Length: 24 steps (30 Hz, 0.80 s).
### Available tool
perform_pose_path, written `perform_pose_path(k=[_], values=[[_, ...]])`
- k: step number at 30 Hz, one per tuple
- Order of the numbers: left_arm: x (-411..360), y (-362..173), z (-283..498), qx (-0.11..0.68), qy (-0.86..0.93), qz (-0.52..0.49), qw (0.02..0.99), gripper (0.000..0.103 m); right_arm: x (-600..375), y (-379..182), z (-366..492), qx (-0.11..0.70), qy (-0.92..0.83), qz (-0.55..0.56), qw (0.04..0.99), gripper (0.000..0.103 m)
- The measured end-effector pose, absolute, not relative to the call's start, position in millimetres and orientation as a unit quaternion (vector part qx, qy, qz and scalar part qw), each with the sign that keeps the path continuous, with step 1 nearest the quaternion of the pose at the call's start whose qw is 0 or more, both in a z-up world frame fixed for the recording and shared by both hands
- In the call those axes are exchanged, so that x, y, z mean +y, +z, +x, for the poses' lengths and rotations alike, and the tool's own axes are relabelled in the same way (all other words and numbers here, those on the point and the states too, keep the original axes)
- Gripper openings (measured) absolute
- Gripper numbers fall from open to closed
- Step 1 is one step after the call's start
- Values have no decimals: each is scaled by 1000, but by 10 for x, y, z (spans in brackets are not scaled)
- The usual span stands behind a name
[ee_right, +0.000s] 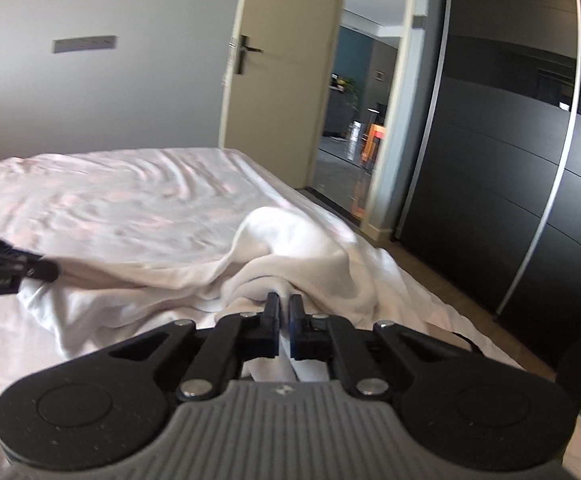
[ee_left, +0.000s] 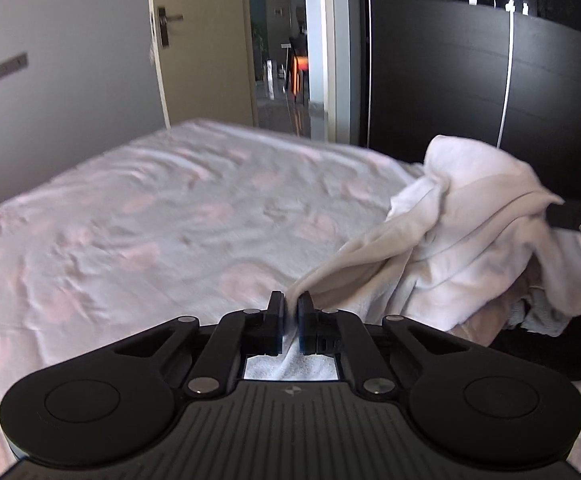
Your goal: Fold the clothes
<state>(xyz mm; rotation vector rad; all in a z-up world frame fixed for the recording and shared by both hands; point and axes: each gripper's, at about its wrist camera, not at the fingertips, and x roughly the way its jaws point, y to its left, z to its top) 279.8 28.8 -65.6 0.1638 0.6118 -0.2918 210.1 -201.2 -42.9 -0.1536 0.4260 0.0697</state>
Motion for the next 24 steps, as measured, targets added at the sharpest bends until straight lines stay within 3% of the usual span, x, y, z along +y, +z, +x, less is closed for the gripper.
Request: perform_pose_path(k=[12,13,22,24], values=[[1362,268,1356,261,-57,54,962,0,-855,-44,679,176,214,-15,961,5],[1439,279,1261,267,-49,53,961,0,-771,-63,555,177,236,-6,955,0],[1872,-127,722,335,-14,27,942,2,-263,-386,-141,226,315,-17,922,0],[1951,-237,632,349,-10,18,937,10,-348,-486,-103,243,294,-16,924,3]])
